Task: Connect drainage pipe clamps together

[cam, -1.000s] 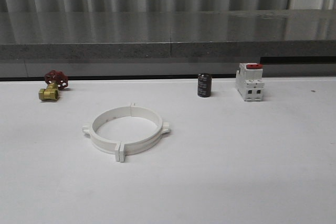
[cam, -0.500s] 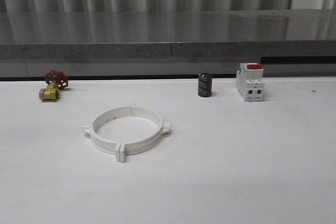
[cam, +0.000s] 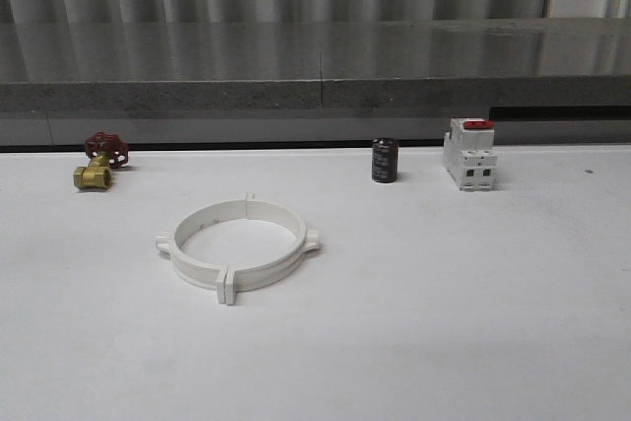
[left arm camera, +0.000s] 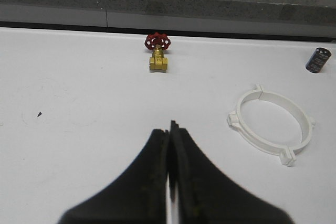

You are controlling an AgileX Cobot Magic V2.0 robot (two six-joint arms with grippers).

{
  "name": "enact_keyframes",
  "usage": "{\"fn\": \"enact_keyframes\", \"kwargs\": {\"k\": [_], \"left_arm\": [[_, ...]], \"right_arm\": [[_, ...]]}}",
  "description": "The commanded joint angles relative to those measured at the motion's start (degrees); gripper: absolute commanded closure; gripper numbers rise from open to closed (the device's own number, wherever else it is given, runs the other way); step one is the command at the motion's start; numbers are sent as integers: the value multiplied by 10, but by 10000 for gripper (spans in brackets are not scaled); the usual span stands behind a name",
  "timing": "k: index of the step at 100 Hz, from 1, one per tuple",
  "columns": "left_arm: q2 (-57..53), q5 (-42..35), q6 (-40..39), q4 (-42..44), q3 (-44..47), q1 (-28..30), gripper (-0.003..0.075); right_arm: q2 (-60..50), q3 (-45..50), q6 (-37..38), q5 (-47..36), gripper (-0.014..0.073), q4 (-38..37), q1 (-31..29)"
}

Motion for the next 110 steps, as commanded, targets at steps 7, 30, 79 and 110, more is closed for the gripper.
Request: {"fn": "enact_keyframes", "kwargs": {"k": [7, 30, 79, 110], "left_arm": [[-5, -91, -1, -16, -4, 1, 741], [-43, -307, 9, -52, 100, 5, 741], [-207, -329, 9, -50, 279, 83, 741], [-233, -325, 9, -41, 293, 96, 741]], "right_arm": [[-11, -11, -5, -51, 661, -1, -5], [-11, -11, -5, -51, 661, -1, -5], [-11, -11, -5, -51, 661, -1, -5], [-11, -11, -5, -51, 661, -1, -5]]}}
